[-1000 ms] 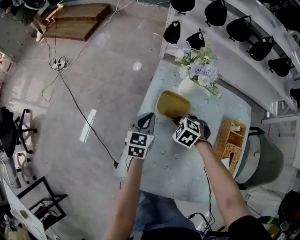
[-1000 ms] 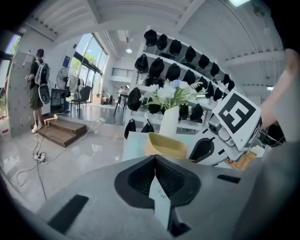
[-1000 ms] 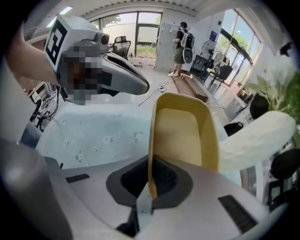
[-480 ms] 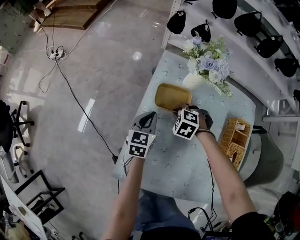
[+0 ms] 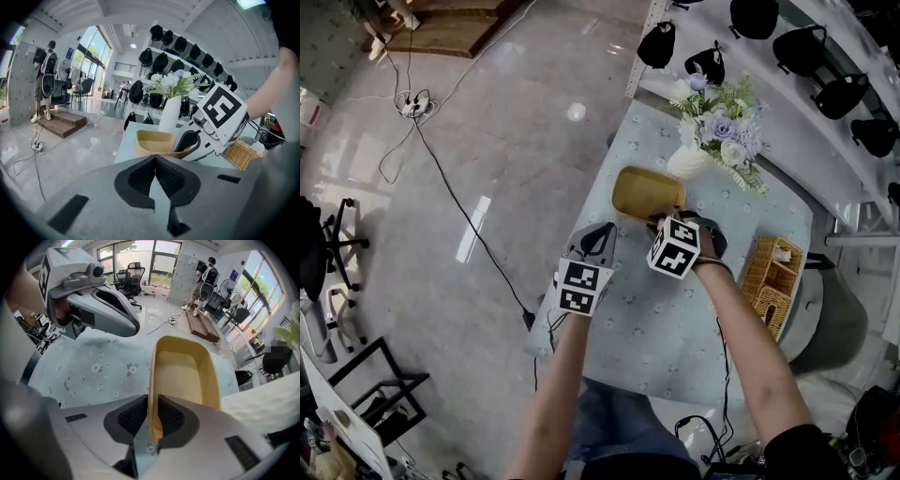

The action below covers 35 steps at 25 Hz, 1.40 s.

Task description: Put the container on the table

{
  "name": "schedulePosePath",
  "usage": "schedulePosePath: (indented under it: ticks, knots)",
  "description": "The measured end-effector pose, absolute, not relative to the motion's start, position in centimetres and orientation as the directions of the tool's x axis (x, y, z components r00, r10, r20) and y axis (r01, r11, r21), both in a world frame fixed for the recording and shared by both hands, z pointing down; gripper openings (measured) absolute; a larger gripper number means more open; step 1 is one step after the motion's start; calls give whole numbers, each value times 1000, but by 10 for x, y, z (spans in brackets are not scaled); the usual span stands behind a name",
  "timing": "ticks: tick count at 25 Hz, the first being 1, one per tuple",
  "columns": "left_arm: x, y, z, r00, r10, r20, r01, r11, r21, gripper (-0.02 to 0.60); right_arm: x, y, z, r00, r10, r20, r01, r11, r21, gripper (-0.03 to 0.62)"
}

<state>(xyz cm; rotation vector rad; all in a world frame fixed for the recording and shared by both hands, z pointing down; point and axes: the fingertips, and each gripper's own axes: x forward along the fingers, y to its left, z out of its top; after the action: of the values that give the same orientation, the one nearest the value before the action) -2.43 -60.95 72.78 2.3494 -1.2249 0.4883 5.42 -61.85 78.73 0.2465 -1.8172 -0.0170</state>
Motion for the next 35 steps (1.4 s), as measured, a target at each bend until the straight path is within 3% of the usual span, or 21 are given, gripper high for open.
schedulePosePath:
  ticks: [11, 17, 22, 29, 35]
  knots:
    - [-23, -605, 705, 548, -680, 488, -829, -521, 204, 9, 52, -617, 750, -312, -284, 907, -239, 947, 214, 55]
    - [-21, -597, 675, 555, -686, 470, -823, -535, 192, 9, 52, -613, 695, -437, -426, 792, -470, 859, 203, 49]
    - [-15, -589, 632, 565, -704, 429, -814, -559, 156, 9, 75, -603, 633, -485, -626, 610, -712, 688, 140, 18]
    - [3, -574, 556, 605, -718, 345, -777, -627, 59, 9, 126, -571, 555, -390, -829, 401, -876, 468, 114, 0]
    - [11, -554, 483, 620, -744, 249, -767, -641, -3, 9, 176, -538, 483, -270, -933, 237, -957, 287, 39, -2]
